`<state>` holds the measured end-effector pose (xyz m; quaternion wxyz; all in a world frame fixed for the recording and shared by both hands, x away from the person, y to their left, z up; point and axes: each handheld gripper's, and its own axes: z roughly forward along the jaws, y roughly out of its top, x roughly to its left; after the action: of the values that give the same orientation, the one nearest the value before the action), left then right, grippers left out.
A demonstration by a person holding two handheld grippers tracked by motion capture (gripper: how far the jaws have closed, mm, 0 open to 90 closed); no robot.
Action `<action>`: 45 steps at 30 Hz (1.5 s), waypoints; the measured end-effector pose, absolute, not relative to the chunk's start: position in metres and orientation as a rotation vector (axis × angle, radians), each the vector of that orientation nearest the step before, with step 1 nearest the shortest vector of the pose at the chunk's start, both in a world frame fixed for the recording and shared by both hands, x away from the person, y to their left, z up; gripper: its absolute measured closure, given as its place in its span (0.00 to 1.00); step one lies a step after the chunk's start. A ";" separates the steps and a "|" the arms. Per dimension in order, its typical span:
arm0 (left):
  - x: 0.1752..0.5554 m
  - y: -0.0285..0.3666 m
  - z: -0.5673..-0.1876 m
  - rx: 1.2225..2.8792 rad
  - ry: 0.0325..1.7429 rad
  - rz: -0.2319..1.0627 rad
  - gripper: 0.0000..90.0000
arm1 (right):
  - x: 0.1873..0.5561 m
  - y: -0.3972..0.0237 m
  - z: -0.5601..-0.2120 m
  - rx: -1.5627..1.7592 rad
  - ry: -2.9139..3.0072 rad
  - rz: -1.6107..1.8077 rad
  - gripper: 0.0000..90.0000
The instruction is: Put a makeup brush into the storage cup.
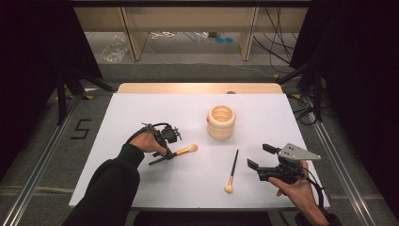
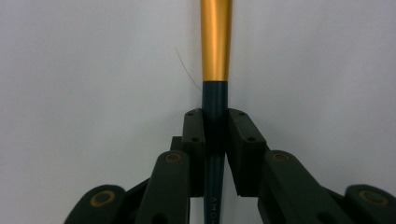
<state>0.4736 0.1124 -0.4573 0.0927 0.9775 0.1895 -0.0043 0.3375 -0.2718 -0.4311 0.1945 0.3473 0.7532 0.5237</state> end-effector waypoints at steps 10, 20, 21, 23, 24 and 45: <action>0.471 0.108 -0.456 2.944 0.548 0.018 0.87 | 0.340 -0.271 -0.433 0.948 2.087 1.495 0.19; 0.471 0.118 -0.441 2.840 0.582 0.111 0.87 | 0.339 -0.271 -0.432 0.976 2.127 1.466 0.19; 0.471 0.120 -0.437 2.813 0.591 0.125 0.87 | 0.339 -0.270 -0.433 0.975 2.109 1.496 0.19; 0.469 0.125 -0.427 2.707 0.638 0.148 0.87 | 0.339 -0.270 -0.433 0.976 2.110 1.501 0.19; 0.469 0.125 -0.427 2.707 0.638 0.148 0.87 | 0.339 -0.270 -0.433 0.976 2.110 1.501 0.19; 0.434 0.127 -0.408 2.113 0.778 0.197 0.87 | 0.346 -0.260 -0.433 0.982 2.106 1.570 0.22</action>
<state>0.4342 0.1275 -0.4077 0.4268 0.8454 0.3112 0.0790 0.3459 -0.2603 -0.4328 0.1679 0.3451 0.7403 0.5520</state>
